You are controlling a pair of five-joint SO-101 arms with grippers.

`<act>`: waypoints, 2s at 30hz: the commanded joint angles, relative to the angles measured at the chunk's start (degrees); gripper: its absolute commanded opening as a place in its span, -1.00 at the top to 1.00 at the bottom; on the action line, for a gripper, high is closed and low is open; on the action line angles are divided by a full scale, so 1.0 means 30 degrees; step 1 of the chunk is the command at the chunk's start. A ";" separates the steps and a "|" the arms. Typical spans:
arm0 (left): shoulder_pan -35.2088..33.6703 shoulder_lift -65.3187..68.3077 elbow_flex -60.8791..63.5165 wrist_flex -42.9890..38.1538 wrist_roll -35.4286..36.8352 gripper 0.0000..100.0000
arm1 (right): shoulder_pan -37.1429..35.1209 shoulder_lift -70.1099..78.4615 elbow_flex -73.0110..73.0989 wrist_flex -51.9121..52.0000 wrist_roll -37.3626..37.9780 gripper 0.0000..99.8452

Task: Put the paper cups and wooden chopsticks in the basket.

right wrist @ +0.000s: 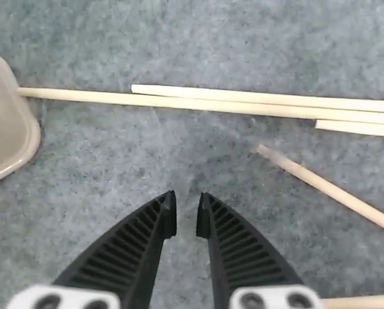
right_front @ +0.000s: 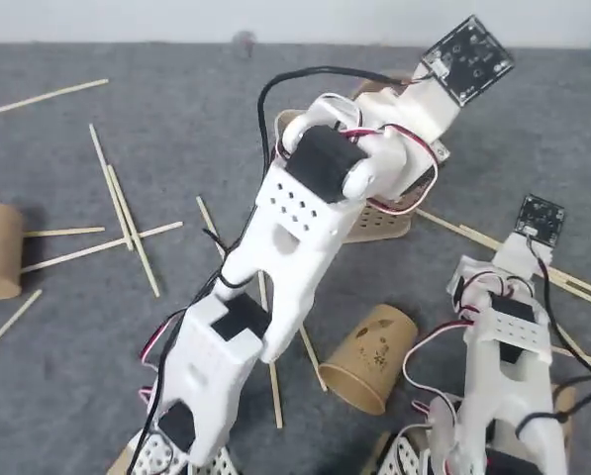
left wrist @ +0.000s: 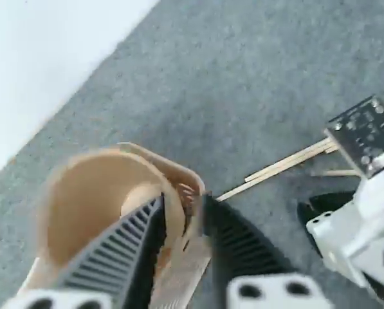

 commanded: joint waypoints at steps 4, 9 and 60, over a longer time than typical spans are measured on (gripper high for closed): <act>-0.1319 -0.0996 -0.0571 0.0557 0.0000 0.55 | -0.0161 -0.0630 -0.0615 -0.0396 -0.0176 0.85; -0.2608 -0.4571 0.0044 0.0645 0.0029 0.57 | -0.0190 -0.0630 -0.0615 -0.0396 -0.0176 0.85; -3.0711 -4.4571 5.7363 -2.2330 0.5421 0.73 | -0.0777 -0.0630 -0.0205 -0.0366 0.0762 0.85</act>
